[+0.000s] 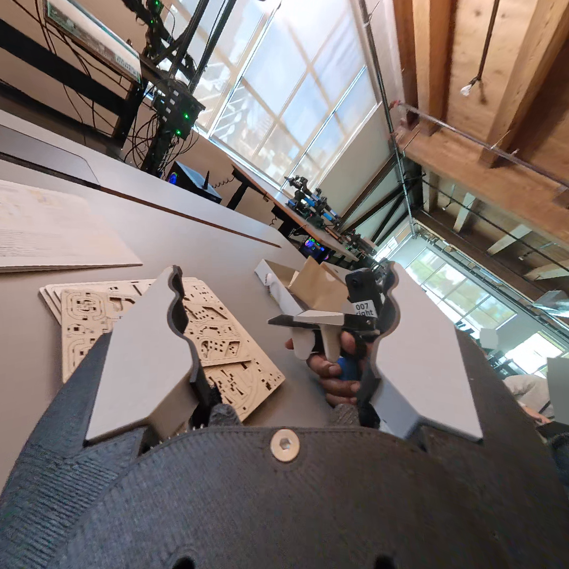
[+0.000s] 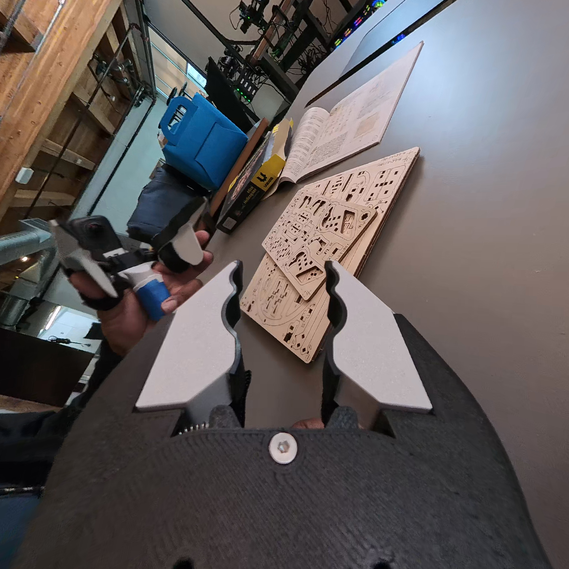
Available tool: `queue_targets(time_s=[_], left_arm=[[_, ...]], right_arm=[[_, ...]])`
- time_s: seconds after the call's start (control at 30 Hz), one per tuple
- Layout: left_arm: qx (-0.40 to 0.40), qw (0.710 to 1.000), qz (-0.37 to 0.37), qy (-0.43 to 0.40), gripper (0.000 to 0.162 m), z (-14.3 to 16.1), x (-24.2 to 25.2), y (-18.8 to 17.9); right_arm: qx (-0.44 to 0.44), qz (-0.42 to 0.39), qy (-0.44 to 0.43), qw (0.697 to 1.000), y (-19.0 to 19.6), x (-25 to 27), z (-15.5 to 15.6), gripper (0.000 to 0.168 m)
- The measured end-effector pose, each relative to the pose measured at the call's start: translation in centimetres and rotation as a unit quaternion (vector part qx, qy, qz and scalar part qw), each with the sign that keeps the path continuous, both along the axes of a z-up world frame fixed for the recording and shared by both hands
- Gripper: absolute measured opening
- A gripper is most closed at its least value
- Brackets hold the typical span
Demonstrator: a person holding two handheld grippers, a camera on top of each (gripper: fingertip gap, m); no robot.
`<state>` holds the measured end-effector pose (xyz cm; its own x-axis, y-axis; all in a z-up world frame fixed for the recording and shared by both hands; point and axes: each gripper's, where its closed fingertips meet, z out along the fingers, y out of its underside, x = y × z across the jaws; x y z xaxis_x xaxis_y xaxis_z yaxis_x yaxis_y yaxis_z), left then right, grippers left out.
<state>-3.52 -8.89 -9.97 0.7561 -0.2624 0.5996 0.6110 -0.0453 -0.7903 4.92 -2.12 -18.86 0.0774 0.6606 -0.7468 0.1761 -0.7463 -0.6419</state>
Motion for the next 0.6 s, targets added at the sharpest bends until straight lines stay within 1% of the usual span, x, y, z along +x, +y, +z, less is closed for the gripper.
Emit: queue_targets(time_s=[0.13,0.2,0.37,0.47,0.6], left_arm=[[-0.001,1.000,0.026,-0.007,0.128,0.7,0.1,-1.1],[-0.010,0.998,0.053,-0.013,0.128,0.8,-0.3,-1.5],[0.000,0.998,0.066,-0.011,0.128,2.2,1.1,-2.5],[0.014,0.998,0.068,-0.001,0.128,3.5,2.2,-3.3],[0.028,0.997,0.068,0.015,0.128,5.1,3.5,-4.5]], right_arm=[[0.050,-0.015,-0.023,0.998,-0.3,-0.4,0.3,0.055],[0.068,-0.024,-0.016,0.997,-0.9,-0.9,1.6,0.055],[0.143,-0.045,-0.011,0.989,-3.4,-2.9,5.3,0.056],[0.182,-0.063,-0.014,0.981,-4.9,-4.0,6.7,0.057],[0.207,-0.092,-0.016,0.974,-6.4,-5.0,7.9,0.060]])
